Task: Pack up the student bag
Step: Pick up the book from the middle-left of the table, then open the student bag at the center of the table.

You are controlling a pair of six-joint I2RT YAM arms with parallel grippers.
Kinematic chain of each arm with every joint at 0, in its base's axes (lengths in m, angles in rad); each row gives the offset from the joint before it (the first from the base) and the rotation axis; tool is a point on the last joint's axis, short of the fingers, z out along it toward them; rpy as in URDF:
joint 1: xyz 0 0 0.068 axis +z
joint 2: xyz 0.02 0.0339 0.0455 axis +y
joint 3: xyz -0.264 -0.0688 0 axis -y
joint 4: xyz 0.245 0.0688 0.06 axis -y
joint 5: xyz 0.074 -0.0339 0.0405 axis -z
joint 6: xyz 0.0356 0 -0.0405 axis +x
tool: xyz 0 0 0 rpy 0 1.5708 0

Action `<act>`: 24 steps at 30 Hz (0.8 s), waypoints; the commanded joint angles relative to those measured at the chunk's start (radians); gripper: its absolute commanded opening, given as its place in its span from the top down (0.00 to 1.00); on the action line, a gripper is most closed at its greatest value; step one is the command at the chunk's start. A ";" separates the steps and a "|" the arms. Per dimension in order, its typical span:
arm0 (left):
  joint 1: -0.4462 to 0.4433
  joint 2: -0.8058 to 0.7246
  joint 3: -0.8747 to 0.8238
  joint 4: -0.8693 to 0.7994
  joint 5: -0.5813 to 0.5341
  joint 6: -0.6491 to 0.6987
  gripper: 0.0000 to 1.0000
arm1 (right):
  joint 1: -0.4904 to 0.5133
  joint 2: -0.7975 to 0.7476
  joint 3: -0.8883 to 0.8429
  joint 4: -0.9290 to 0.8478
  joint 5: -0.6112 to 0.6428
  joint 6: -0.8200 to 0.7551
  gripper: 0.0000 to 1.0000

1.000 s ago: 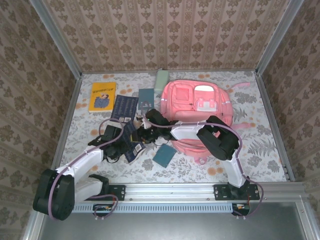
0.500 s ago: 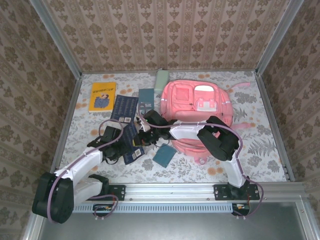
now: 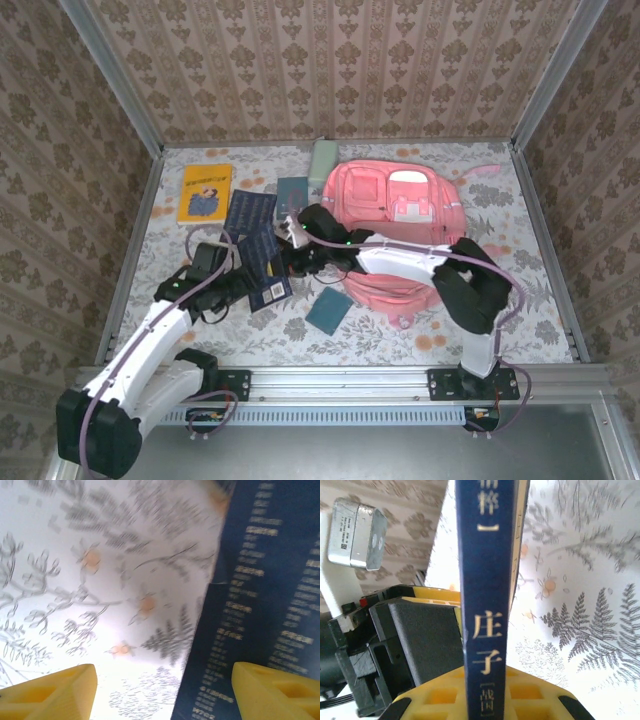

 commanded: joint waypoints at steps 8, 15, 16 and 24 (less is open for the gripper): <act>-0.156 0.175 0.247 0.057 -0.048 0.151 0.27 | -0.143 -0.503 -0.271 -0.098 0.290 -0.021 1.00; -0.376 0.514 0.505 0.112 -0.083 0.308 0.30 | -0.295 -0.940 -0.437 -0.400 0.516 0.008 1.00; -0.407 0.571 0.554 0.111 -0.084 0.339 0.31 | -0.318 -1.001 -0.453 -0.451 0.539 0.011 1.00; -0.584 0.960 0.932 0.022 -0.104 0.609 0.40 | -0.452 -1.343 -0.508 -0.816 0.698 0.077 1.00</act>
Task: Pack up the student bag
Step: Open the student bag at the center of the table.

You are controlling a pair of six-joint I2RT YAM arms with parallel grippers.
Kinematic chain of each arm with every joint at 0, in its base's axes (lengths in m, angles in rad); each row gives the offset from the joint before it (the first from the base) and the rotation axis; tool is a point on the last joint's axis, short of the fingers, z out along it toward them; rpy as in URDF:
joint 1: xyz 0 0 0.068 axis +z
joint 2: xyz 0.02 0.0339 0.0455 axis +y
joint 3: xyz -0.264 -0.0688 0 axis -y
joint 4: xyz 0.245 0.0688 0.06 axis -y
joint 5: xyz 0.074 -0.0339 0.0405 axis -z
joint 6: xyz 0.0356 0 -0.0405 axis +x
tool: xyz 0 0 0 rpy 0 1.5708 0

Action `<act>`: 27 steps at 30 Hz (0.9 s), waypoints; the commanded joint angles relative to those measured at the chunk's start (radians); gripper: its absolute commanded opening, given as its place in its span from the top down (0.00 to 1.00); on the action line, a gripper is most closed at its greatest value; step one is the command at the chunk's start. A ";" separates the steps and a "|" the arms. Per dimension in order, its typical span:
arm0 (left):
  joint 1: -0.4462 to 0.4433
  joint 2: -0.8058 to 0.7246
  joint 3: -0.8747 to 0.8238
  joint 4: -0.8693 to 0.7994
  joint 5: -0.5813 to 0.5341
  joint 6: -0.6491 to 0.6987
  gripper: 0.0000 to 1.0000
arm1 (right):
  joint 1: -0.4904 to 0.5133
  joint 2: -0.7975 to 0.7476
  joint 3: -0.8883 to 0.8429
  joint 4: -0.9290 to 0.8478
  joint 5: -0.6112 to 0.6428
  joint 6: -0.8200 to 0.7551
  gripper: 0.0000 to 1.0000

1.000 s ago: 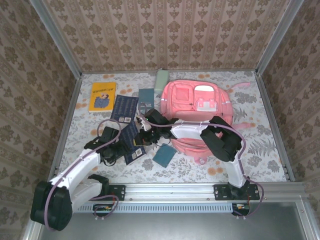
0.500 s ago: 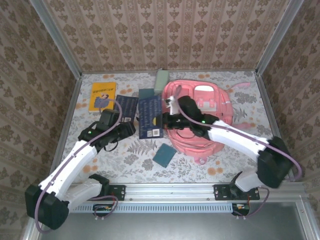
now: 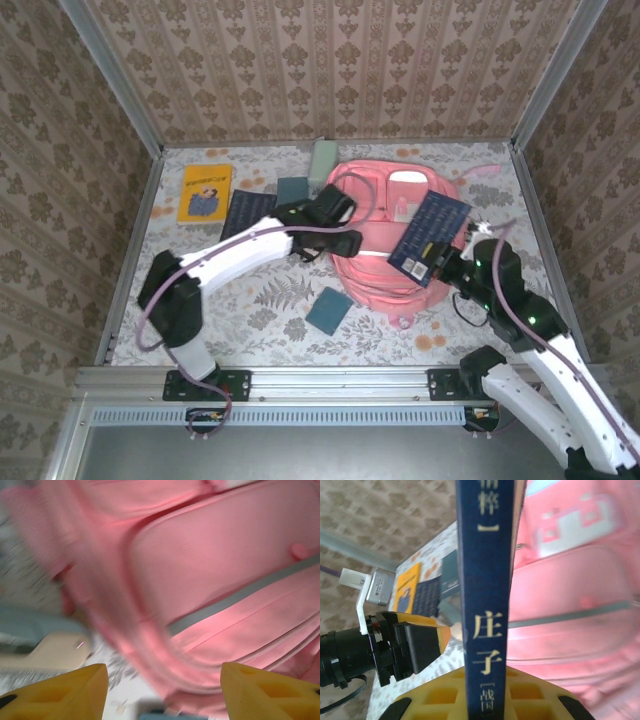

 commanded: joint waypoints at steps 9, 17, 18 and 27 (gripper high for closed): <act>-0.174 0.309 0.308 -0.140 -0.122 0.463 0.43 | -0.032 -0.203 0.034 -0.428 0.257 0.087 1.00; -0.222 0.362 0.331 -0.169 -0.121 0.571 0.41 | -0.031 -0.234 0.036 -0.467 0.262 0.101 1.00; -0.227 0.366 0.328 -0.170 -0.124 0.583 0.41 | -0.032 -0.235 0.034 -0.469 0.261 0.103 1.00; -0.253 0.455 0.346 -0.101 -0.337 0.653 0.44 | -0.032 -0.238 0.021 -0.437 0.202 0.110 1.00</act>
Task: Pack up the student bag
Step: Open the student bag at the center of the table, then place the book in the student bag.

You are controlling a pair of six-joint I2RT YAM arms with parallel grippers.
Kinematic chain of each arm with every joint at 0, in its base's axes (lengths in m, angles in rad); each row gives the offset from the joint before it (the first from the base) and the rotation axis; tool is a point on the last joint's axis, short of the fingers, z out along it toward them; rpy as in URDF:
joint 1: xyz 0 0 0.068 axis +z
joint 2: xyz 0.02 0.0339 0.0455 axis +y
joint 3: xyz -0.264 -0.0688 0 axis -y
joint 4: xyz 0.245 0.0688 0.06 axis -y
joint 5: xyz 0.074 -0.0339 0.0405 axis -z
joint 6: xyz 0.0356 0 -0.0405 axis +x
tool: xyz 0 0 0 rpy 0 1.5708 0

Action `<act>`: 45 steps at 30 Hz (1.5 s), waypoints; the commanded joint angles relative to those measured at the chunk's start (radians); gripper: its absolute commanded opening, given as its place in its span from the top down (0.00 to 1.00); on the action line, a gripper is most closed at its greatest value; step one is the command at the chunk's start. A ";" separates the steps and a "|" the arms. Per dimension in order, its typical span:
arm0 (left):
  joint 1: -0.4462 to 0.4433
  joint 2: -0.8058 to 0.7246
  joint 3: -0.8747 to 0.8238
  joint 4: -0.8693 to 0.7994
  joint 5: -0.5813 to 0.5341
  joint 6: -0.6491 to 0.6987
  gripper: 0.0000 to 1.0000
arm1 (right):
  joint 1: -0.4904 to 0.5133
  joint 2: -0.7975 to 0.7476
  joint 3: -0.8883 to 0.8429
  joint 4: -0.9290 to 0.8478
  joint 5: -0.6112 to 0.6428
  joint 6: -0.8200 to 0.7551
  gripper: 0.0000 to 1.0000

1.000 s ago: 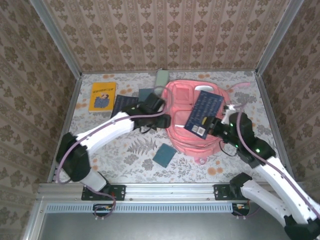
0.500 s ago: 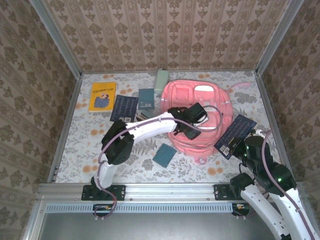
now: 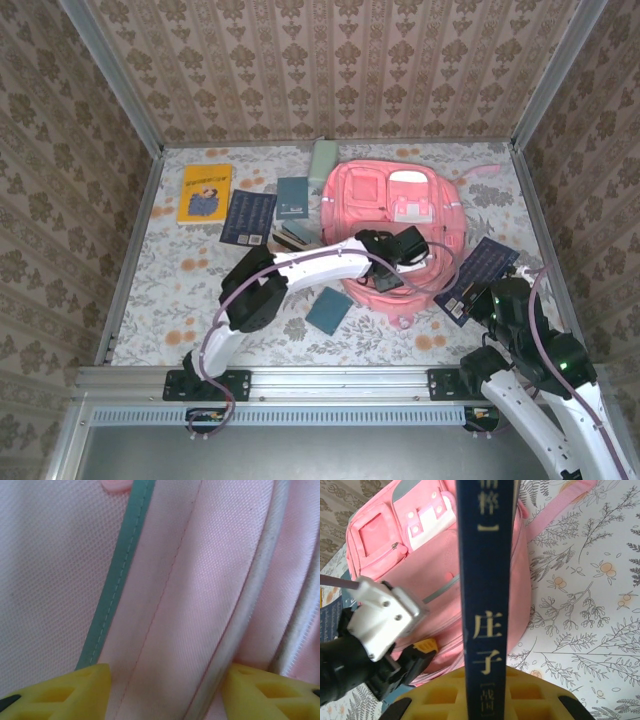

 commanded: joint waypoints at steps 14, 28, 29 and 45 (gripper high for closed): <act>0.038 -0.089 0.200 -0.044 -0.165 -0.050 1.00 | -0.003 -0.105 -0.061 0.174 -0.082 0.005 1.00; 0.118 -0.083 0.563 -0.234 -0.080 -0.228 1.00 | -0.004 -0.093 -0.168 0.429 -0.189 0.040 1.00; 0.121 -0.081 0.579 -0.243 -0.072 -0.244 1.00 | -0.004 -0.091 -0.187 0.484 -0.210 0.052 1.00; 0.132 -0.103 0.651 -0.210 0.034 -0.411 1.00 | -0.013 0.391 -0.398 1.458 -0.251 0.292 1.00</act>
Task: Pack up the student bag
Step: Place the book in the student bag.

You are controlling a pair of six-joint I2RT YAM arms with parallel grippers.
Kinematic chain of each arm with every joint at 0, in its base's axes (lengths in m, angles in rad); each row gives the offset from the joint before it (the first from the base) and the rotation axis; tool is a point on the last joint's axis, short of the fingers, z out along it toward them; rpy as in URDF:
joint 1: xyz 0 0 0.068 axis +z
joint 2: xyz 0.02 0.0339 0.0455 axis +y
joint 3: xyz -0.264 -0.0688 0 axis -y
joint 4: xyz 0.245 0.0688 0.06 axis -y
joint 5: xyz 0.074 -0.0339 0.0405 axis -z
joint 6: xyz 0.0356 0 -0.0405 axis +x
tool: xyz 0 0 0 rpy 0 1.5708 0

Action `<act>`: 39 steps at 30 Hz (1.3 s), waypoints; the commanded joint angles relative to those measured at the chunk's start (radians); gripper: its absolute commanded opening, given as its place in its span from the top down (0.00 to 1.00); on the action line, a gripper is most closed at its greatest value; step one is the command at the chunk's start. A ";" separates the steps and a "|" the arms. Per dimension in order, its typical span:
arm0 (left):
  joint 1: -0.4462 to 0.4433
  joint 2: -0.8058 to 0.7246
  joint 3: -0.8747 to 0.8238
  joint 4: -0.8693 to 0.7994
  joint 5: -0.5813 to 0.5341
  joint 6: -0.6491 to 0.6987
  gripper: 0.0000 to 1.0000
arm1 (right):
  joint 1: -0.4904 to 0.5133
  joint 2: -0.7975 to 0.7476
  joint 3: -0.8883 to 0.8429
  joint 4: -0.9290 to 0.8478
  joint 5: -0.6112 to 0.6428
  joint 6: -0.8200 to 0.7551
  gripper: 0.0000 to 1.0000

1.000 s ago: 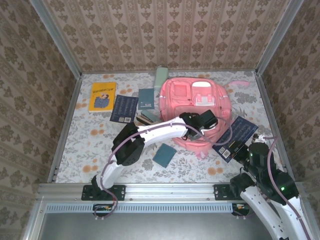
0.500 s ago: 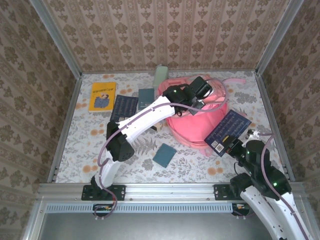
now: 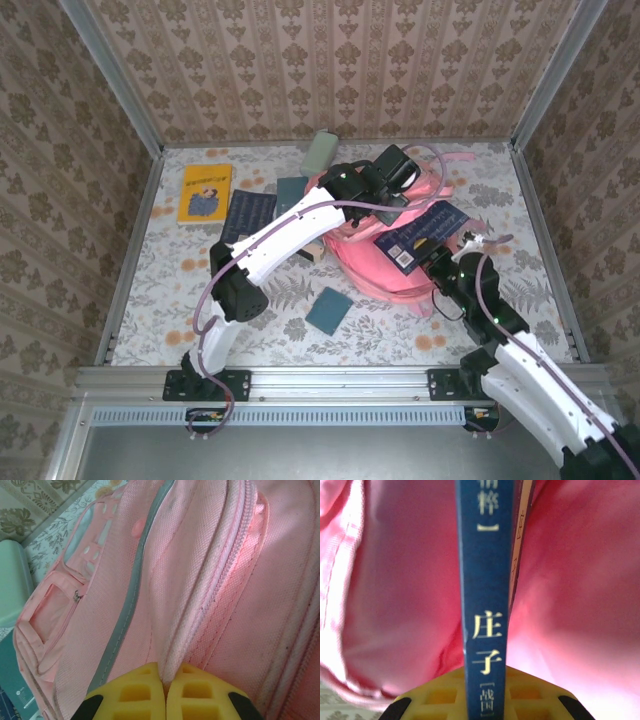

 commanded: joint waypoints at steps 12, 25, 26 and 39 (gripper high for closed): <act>-0.029 -0.076 0.066 0.151 0.044 -0.101 1.00 | 0.011 0.438 0.089 0.521 0.173 0.171 1.00; -0.046 -0.070 0.092 0.178 0.069 -0.111 1.00 | 0.026 0.732 0.223 0.632 0.324 0.182 1.00; -0.046 -0.070 0.095 0.178 0.070 -0.112 1.00 | 0.028 0.763 0.236 0.630 0.341 0.181 1.00; -0.052 -0.074 0.091 0.168 0.057 -0.115 1.00 | 0.042 1.004 0.385 0.490 0.429 0.258 1.00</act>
